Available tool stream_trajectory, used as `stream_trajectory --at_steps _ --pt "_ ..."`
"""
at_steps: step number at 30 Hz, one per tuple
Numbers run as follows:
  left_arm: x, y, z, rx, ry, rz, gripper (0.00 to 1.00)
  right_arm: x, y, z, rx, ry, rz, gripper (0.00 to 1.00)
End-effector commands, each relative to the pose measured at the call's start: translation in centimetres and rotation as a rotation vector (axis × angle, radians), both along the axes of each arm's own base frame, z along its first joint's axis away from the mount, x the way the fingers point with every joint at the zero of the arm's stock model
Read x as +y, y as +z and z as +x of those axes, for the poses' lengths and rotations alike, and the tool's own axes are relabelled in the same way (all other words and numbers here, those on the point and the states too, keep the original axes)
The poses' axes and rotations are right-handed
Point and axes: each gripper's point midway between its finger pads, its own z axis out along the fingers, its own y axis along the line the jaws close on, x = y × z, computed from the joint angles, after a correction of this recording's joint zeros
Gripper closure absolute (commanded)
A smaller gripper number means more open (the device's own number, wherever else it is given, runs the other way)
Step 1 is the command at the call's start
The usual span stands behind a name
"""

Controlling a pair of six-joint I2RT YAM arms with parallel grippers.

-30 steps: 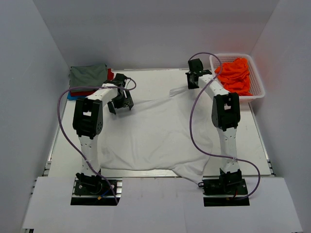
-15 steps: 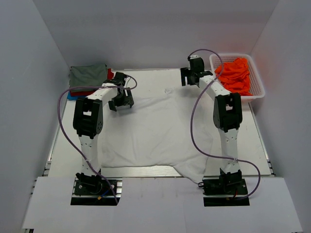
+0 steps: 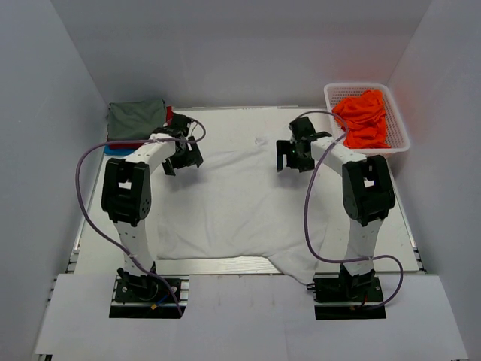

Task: Fold and stack the t-shirts
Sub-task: Flatten out the tshirt

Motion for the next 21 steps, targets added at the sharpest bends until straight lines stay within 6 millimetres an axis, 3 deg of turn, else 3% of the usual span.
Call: stream_trajectory --at_steps 1,3,5,6,7,8,9,10,11,12,13,14,15,16,17,18,19,20,21 --pt "0.3 -1.0 -1.2 0.039 0.018 0.02 0.0 -0.7 -0.9 -1.8 0.086 -0.128 0.032 0.1" --pt "0.1 -2.4 -0.5 0.037 0.018 0.019 0.0 -1.5 -1.9 -1.3 0.095 -0.171 -0.008 0.1" --pt "-0.1 -3.1 0.7 0.025 0.018 0.017 0.0 -1.8 -1.0 0.8 0.052 -0.223 -0.019 0.1" --pt "-0.3 -2.6 2.4 -0.009 0.024 -0.004 0.0 -2.3 -3.0 0.8 0.101 -0.236 -0.052 0.1" --pt "-0.6 -4.4 2.9 0.022 0.012 -0.003 0.0 -2.3 -1.9 2.3 0.076 -0.25 -0.054 0.1" --pt "-0.9 -4.8 3.7 0.022 0.008 -0.013 0.0 -2.6 -0.7 4.1 0.032 -0.274 -0.081 0.1" --pt "-1.0 -3.9 6.3 -0.035 0.004 -0.021 0.0 -3.5 -3.3 4.6 0.074 -0.302 -0.115 0.1" --pt "-1.0 -4.1 7.4 -0.052 -0.017 -0.004 0.0 -3.8 -3.3 5.4 0.066 -0.317 -0.13 0.1" --pt "-1.4 -4.7 9.5 -0.072 -0.025 -0.004 0.0 -4.2 -2.0 8.1 0.019 -0.35 -0.151 0.1" --pt "-1.8 -4.9 10.7 -0.087 -0.041 -0.01 0.0 -4.8 -3.4 8.8 0.044 -0.369 -0.17 0.1" --pt "-2.5 -5.0 11.6 -0.088 -0.075 -0.027 0.0 -5.1 -2.9 10.7 0.011 -0.377 -0.16 0.1" --pt "-3.4 -2.4 14.5 -0.168 -0.098 -0.051 0.0 -4.9 -1.4 12.3 -0.031 -0.367 -0.138 0.1" --pt "-3.7 -3.8 15.1 -0.153 -0.112 -0.056 0.0 -4.8 -1.3 13.0 -0.047 -0.349 -0.131 0.1" --pt "-4.4 -3.2 15.8 -0.171 -0.128 -0.086 0.0 -4.0 0.2 14.3 -0.109 -0.273 -0.111 0.1" --pt "-4.7 -0.8 17.3 -0.234 -0.144 -0.087 0.0 -3.4 1.2 15.1 -0.158 -0.246 -0.086 0.1" --pt "-4.9 -0.8 17.2 -0.233 -0.151 -0.099 0.0 -3.2 1.4 15.2 -0.172 -0.222 -0.081 0.1" --pt "-5.3 1.9 17.8 -0.296 -0.168 -0.113 0.0 -2.0 5.4 15.9 -0.26 -0.179 -0.017 0.1" --pt "-5.1 2.2 17.4 -0.298 -0.177 -0.107 0.0 -1.8 6.5 16.3 -0.309 -0.126 -0.027 0.1" --pt "-5.1 3.4 17.2 -0.318 -0.178 -0.109 0.0 -1.4 8.8 16.2 -0.355 -0.105 -0.005 0.1"
